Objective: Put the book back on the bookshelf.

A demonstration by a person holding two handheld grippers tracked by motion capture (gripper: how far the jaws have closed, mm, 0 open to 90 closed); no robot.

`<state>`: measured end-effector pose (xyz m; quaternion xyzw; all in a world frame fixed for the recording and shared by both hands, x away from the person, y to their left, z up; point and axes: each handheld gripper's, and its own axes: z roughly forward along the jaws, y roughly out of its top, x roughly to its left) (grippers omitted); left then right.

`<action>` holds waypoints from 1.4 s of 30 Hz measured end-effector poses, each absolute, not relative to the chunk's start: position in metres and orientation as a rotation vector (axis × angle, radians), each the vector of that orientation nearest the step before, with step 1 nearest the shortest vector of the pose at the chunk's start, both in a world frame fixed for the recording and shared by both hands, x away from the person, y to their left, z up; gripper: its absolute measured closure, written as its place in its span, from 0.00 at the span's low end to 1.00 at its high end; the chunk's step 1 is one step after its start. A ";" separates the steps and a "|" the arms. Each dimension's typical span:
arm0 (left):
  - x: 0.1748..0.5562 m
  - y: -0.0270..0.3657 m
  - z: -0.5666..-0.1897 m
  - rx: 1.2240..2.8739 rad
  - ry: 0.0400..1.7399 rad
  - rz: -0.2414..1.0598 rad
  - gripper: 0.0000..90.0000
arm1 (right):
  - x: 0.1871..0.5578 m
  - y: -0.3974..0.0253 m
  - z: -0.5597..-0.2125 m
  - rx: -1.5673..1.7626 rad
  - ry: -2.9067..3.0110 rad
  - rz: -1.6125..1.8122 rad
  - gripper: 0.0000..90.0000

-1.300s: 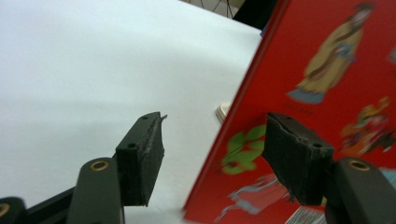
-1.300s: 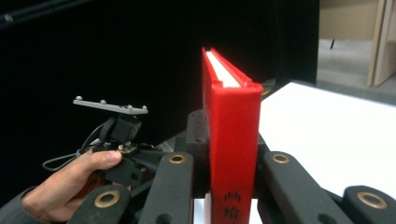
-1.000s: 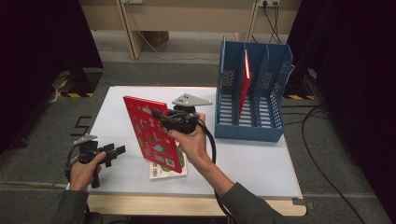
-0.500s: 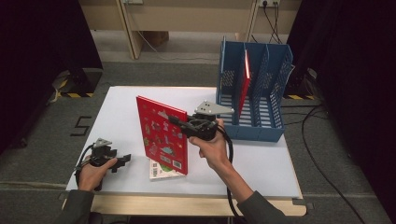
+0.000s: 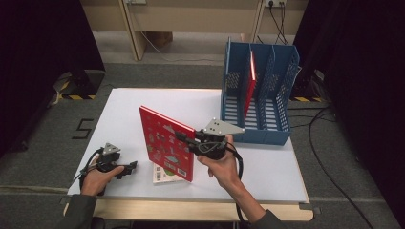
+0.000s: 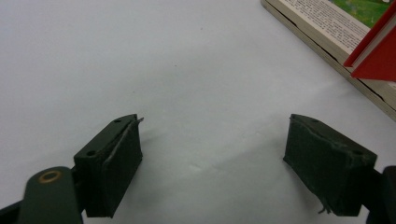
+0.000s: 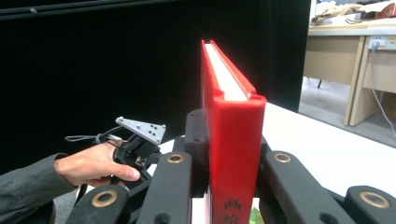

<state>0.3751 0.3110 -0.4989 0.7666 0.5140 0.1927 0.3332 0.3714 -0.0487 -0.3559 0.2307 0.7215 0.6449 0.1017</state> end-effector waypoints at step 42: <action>0.375 0.311 -0.499 2.005 1.343 0.503 0.19 | 0.366 -0.017 -0.429 0.717 2.192 1.858 0.83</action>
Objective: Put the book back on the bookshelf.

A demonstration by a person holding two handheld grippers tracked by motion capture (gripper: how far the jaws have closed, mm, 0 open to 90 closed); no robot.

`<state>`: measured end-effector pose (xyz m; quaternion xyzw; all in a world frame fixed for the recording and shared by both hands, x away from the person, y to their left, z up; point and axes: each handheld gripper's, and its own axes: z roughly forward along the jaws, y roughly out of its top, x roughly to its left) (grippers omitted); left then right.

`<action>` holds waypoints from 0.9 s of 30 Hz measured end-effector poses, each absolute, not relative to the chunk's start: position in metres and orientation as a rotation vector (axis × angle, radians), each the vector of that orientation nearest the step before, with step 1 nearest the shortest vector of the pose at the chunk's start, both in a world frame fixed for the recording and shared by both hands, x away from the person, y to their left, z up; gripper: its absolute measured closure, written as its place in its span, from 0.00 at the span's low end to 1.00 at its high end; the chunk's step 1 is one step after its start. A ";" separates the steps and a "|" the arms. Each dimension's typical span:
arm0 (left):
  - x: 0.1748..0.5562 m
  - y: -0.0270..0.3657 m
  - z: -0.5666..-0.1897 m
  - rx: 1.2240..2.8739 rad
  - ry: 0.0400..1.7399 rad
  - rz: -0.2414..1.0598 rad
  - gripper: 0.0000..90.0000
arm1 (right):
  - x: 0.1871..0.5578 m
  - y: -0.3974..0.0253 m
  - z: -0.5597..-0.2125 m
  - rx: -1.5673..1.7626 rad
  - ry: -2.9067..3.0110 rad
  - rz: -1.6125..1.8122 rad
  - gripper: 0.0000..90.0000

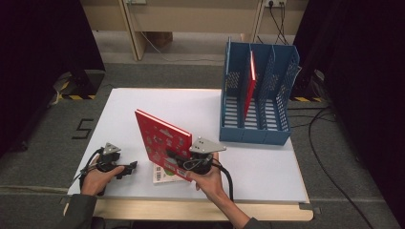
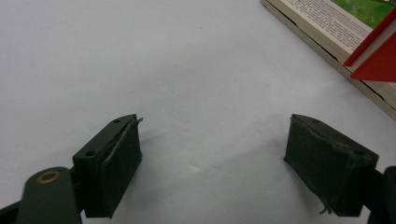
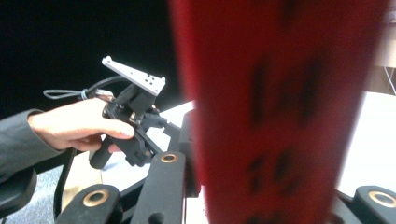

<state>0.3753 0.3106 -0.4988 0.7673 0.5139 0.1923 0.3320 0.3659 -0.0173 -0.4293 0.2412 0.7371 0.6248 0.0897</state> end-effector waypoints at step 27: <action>0.375 0.310 -0.499 2.002 1.339 0.506 0.19 | 0.371 -0.017 -0.448 0.690 2.203 1.813 0.87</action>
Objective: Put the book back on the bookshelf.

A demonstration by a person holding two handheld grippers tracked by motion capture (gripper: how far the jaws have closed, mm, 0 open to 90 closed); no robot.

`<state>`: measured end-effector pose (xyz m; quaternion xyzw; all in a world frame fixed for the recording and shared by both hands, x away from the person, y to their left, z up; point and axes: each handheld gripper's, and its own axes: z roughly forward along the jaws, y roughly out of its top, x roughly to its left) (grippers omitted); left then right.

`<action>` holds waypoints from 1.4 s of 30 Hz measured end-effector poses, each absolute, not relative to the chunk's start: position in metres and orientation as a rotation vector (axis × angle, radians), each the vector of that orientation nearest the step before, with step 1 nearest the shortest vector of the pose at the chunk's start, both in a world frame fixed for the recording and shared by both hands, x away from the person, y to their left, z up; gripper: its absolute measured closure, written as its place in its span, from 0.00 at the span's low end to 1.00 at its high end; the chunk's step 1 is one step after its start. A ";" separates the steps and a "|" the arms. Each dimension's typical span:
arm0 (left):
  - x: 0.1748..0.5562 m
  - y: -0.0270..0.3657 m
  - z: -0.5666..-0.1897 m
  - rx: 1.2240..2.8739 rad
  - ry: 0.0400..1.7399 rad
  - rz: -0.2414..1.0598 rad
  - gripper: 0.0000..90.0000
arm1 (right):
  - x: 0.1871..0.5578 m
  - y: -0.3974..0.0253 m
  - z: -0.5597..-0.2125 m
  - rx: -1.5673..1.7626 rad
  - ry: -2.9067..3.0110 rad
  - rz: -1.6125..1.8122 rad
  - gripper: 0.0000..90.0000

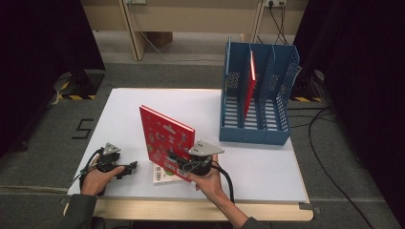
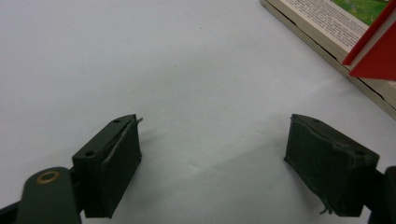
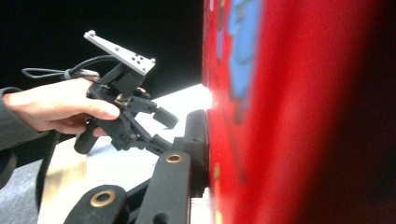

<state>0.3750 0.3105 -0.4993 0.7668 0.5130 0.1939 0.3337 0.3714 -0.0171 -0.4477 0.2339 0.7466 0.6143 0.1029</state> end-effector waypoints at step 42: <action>0.375 0.310 -0.499 2.002 1.338 0.508 0.19 | 0.376 -0.039 -0.429 0.617 2.238 1.828 0.88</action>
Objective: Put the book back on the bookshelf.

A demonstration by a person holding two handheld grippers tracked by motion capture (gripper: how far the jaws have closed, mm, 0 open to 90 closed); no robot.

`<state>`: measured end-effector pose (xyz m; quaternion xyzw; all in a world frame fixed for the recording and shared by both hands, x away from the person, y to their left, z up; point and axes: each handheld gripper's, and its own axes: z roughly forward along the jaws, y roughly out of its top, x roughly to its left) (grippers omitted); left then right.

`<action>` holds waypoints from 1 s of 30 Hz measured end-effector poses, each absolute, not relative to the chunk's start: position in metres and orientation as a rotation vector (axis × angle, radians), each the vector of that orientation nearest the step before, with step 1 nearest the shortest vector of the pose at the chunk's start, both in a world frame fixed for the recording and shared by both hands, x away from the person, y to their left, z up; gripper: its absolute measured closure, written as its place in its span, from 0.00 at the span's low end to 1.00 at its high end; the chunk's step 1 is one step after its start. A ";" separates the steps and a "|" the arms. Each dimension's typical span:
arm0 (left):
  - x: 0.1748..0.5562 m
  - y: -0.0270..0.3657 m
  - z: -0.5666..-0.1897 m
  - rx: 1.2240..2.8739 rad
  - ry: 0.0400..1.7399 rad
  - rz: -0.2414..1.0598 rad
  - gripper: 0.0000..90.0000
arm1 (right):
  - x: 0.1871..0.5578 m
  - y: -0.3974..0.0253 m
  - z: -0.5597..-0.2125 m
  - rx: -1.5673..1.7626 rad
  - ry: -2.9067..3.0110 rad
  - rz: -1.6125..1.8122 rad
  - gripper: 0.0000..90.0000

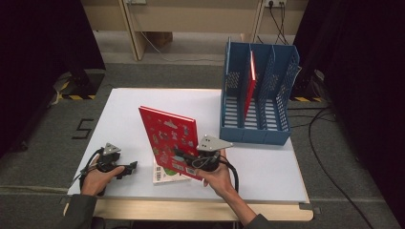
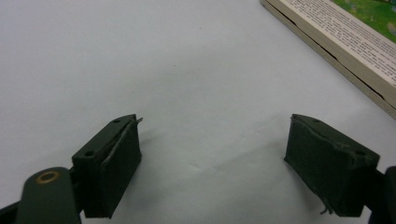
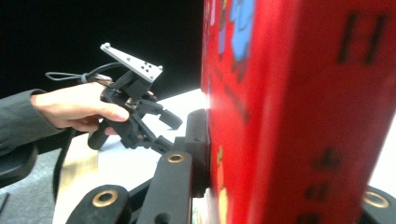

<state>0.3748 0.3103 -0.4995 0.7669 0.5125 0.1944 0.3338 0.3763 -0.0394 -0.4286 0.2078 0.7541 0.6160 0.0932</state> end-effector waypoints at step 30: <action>0.375 0.310 -0.499 2.002 1.339 0.505 0.19 | 0.374 -0.043 -0.442 0.639 2.187 1.917 0.88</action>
